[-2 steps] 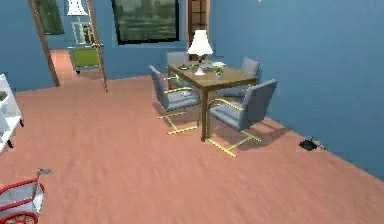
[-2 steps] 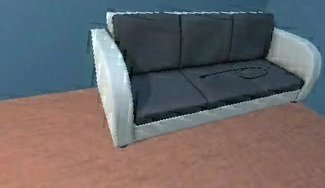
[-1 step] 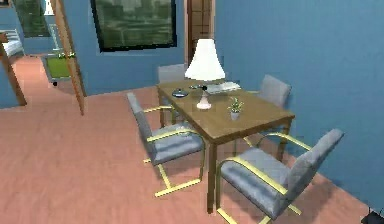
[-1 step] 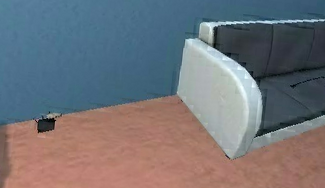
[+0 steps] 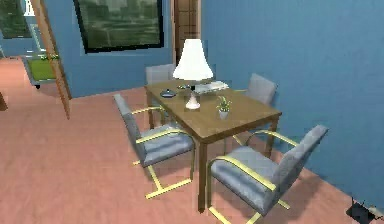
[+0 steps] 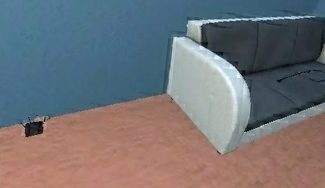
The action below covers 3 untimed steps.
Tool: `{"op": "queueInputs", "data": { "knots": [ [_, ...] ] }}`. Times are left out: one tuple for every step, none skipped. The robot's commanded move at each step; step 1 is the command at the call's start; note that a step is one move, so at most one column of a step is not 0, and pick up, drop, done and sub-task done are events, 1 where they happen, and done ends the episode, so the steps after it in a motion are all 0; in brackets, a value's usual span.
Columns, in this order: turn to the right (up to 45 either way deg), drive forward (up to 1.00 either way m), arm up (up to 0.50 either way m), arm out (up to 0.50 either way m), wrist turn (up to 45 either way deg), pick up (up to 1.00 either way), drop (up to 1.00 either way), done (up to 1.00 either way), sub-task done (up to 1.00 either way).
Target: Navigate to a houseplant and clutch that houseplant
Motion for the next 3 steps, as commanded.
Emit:
{"op": "queueInputs", "data": {
  "knots": [
    [0.0,0.40,0.00,0.00,0.0,0.00,0.00,0.00,0.00],
    [-45.0,0.00,0.00,0.00,0.0,0.00,0.00,0.00,0.00],
    [-27.0,0.00,0.00,0.00,0.0,0.00,0.00,0.00,0.00]
  ]
}}
